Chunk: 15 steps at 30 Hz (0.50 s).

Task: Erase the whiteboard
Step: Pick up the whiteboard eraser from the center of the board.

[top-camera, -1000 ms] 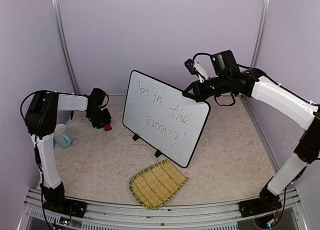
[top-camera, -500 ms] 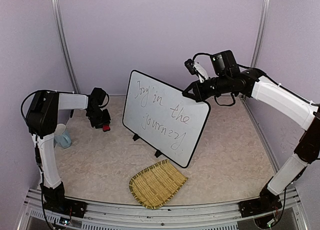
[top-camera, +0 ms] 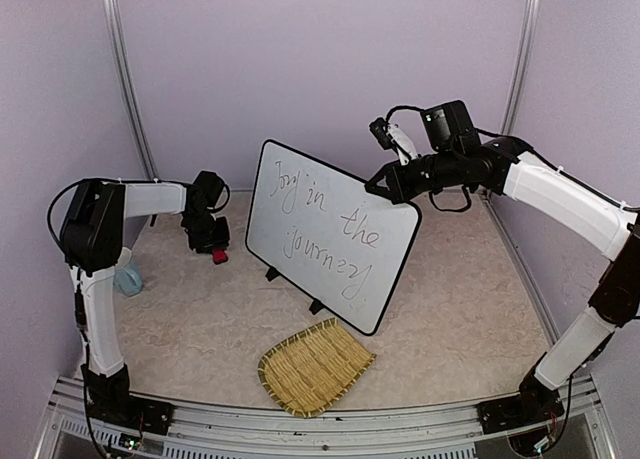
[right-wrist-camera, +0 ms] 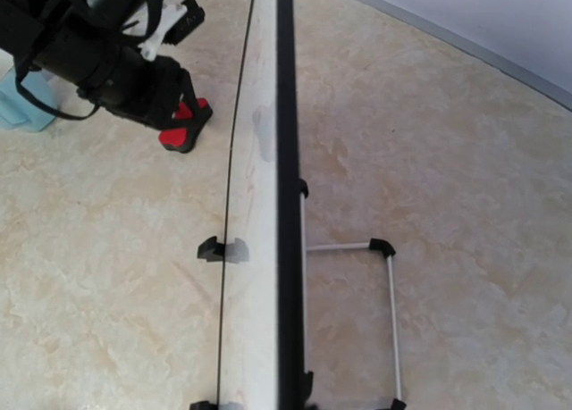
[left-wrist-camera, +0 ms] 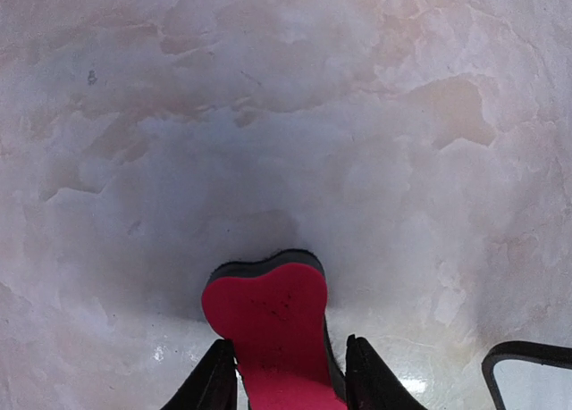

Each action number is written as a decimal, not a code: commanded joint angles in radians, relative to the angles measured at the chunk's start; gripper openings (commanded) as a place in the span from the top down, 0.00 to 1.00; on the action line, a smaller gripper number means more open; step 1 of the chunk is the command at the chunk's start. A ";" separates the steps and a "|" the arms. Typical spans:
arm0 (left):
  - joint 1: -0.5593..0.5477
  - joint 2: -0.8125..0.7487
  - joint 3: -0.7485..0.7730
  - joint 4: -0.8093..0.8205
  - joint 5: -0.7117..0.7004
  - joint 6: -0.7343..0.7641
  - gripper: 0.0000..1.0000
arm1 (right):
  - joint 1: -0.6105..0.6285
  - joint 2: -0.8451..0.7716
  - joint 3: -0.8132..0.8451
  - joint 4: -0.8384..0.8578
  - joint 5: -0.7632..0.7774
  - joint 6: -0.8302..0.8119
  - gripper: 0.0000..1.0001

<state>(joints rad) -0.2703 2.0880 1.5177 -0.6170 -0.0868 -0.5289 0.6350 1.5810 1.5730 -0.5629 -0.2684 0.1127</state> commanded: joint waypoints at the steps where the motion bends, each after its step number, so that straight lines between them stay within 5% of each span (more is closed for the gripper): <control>1: -0.007 0.022 0.017 -0.039 -0.017 0.028 0.58 | 0.006 -0.023 -0.017 -0.045 0.070 -0.030 1.00; 15: -0.009 0.005 -0.001 -0.028 -0.029 0.013 0.59 | 0.006 -0.024 -0.020 -0.043 0.071 -0.031 1.00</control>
<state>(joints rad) -0.2764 2.0918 1.5177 -0.6266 -0.1059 -0.5179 0.6350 1.5791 1.5715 -0.5629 -0.2680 0.1131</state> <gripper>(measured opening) 0.409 0.050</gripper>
